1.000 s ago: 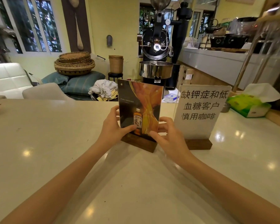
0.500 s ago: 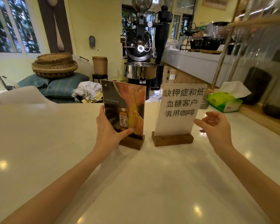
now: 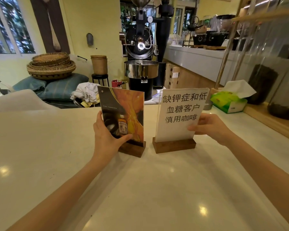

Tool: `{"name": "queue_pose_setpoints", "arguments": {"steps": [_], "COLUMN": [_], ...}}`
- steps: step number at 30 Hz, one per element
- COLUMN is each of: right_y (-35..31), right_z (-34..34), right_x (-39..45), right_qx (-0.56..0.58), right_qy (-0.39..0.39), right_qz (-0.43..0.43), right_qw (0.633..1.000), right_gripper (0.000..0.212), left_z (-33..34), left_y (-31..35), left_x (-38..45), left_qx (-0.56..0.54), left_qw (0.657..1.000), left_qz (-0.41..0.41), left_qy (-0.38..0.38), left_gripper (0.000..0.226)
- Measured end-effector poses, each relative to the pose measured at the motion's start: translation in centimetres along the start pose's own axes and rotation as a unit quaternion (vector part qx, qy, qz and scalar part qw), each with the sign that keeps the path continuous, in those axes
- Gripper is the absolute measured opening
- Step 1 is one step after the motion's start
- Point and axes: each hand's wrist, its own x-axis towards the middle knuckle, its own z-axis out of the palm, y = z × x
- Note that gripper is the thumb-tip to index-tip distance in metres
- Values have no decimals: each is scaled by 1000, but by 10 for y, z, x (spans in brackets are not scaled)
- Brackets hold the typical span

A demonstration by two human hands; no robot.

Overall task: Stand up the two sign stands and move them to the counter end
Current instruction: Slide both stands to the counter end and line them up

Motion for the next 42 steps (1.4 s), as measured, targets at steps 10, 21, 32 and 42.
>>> {"name": "queue_pose_setpoints", "arguments": {"steps": [10, 21, 32, 42], "right_y": [8, 31, 60, 82], "right_z": [-23, -95, -165, -215], "right_x": [4, -9, -30, -31], "right_qx": [-20, -46, -41, -35], "right_qy": [-6, 92, 188, 278], "right_qz": [-13, 16, 34, 60], "right_qw": [1000, 995, 981, 958], "right_gripper": [44, 42, 39, 29], "left_z": [35, 110, 208, 297], "left_y": [17, 52, 93, 121], "left_x": [10, 28, 39, 50], "left_qx": [0, -30, -74, -105], "left_qw": [1000, 996, 985, 971], "left_qz": [2, 24, 63, 97], "left_qy": [-26, -82, -145, -194], "left_gripper": [113, 112, 109, 114]}}
